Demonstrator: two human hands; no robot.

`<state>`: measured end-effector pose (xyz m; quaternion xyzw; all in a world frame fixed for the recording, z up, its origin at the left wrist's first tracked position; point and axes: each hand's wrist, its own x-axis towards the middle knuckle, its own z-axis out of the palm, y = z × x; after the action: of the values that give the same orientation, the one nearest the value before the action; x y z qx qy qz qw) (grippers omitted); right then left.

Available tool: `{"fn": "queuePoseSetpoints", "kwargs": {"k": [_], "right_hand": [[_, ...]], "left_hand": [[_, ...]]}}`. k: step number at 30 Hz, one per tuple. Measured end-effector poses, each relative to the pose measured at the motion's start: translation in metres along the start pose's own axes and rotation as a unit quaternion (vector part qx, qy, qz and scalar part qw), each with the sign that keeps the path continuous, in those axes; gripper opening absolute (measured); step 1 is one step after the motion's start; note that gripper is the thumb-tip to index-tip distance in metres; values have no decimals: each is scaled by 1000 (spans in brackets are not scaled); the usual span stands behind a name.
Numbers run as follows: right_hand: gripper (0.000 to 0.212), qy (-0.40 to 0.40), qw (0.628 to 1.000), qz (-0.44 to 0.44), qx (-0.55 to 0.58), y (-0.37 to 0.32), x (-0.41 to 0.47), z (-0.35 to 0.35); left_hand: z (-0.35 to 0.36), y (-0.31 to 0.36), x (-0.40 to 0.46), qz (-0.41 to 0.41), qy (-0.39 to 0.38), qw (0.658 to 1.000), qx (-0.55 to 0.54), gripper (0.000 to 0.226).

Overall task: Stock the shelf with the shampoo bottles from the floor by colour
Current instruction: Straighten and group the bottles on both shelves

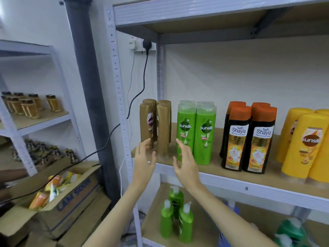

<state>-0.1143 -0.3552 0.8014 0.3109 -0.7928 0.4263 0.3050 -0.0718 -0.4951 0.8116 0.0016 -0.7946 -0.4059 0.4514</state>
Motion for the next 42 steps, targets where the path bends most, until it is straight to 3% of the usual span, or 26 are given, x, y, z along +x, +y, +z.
{"fn": "queuePoseSetpoints", "kwargs": {"k": [5,10,14,19,27,30,35,42], "right_hand": [[71,-72,991,93,66,-16,19,23],[87,-110,966,192,135,-7,47,40],[95,-96,972,163,137,2,53,56],[93,-13,976,146,162,2,45,70],[84,118,980,147,63,-7,32,99],[85,102,982,141,70,-3,34,99],[87,28,987,105,116,7,37,91],[86,29,992,101,68,4,33,93]], "left_hand": [[-10,-13,21,-70,13,997,-25,53],[-7,-44,49,-114,-81,989,-43,81],[-4,-75,61,-125,-148,979,-57,97],[4,-97,69,-109,-170,976,-86,103],[8,-108,68,-115,-183,966,-140,77],[7,-108,70,-109,-190,966,-139,77],[5,-104,66,-81,-174,974,-123,104],[6,-105,66,-96,-170,974,-119,103]]}}
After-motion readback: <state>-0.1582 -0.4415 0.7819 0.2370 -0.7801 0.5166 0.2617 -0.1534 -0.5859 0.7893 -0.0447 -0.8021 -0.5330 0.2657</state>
